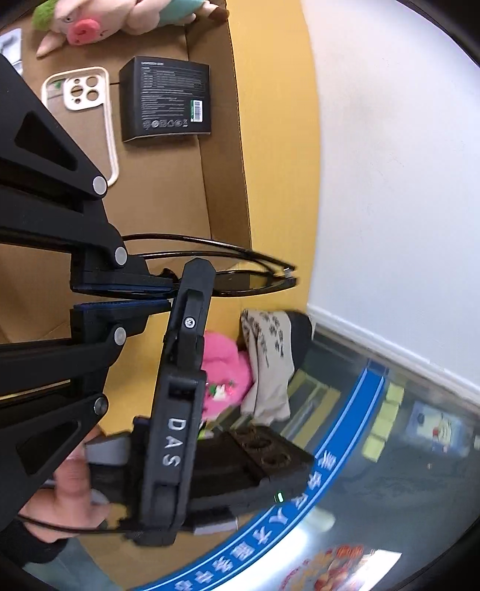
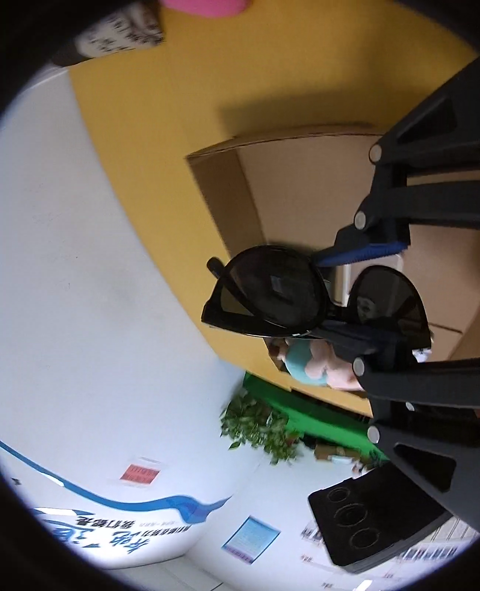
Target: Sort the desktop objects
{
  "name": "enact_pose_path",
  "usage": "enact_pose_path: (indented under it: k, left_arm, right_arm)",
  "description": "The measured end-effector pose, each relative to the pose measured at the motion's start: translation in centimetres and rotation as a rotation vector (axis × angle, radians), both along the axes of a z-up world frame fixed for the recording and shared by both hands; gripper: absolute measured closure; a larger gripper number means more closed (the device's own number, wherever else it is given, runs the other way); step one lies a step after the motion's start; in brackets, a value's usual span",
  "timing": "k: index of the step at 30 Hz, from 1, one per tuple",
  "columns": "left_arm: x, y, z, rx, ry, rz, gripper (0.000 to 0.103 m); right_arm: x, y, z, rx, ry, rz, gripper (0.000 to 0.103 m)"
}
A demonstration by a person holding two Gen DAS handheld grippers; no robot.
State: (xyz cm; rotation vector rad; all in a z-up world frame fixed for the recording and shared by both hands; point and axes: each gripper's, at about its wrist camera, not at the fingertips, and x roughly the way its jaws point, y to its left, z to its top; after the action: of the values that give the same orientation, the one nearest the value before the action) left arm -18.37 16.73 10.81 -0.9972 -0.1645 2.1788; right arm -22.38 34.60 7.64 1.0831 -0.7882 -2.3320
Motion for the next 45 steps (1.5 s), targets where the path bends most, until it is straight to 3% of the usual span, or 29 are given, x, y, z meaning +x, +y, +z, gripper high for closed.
enact_pose_path:
  k: [4,8,16,23,30,32,33,35,36,38,40,45]
  left_arm:
    - [-3.4,0.0,-0.7,0.03,-0.078,0.036,0.101]
    - [-5.9,0.5,-2.3,0.011,-0.161,0.069,0.101]
    - [-9.4,1.1,-8.8,0.031,-0.41,0.077,0.101]
    - [-10.2,1.0,-10.4,0.066,-0.467,0.077,0.101]
    - [-10.4,0.7,-10.3,0.058,-0.461,0.077,0.1]
    - [-10.5,0.7,-10.3,0.07,-0.472,0.08,0.099]
    - [-10.3,0.6,-10.1,0.071,-0.475,0.086,0.096]
    - [-9.9,0.5,-9.5,0.048,-0.45,0.103,0.067]
    - [-9.4,0.2,-8.9,0.036,-0.418,0.116,0.059]
    - [-8.1,-0.8,-7.4,0.021,-0.334,0.144,0.03]
    - [-6.2,-2.3,-5.2,-0.014,-0.225,0.187,0.019]
    - [0.1,-7.2,0.6,-0.049,0.037,0.252,0.002]
  right_arm:
    - [-2.9,-0.7,0.3,0.072,-0.012,0.007,0.085]
    - [-5.9,-1.0,-0.5,0.136,-0.068,0.028,0.086]
    - [-9.4,-0.8,-6.6,0.229,-0.27,0.043,0.086]
    - [-10.1,-2.2,-7.5,0.366,-0.298,0.044,0.088]
    - [-10.2,-2.6,-7.5,0.383,-0.298,0.032,0.086]
    - [-9.9,-2.3,-7.2,0.379,-0.292,0.023,0.082]
    - [-9.9,-2.5,-7.0,0.381,-0.285,0.018,0.078]
    - [-9.6,-2.8,-6.2,0.381,-0.265,0.015,0.061]
    - [-9.3,-2.7,-5.8,0.368,-0.255,0.016,0.057]
    - [-8.3,-2.9,-4.4,0.377,-0.222,0.001,0.02]
    - [-6.8,-3.0,-2.6,0.4,-0.163,-0.006,0.019]
    - [-0.7,-2.8,2.3,0.369,-0.001,-0.024,0.019]
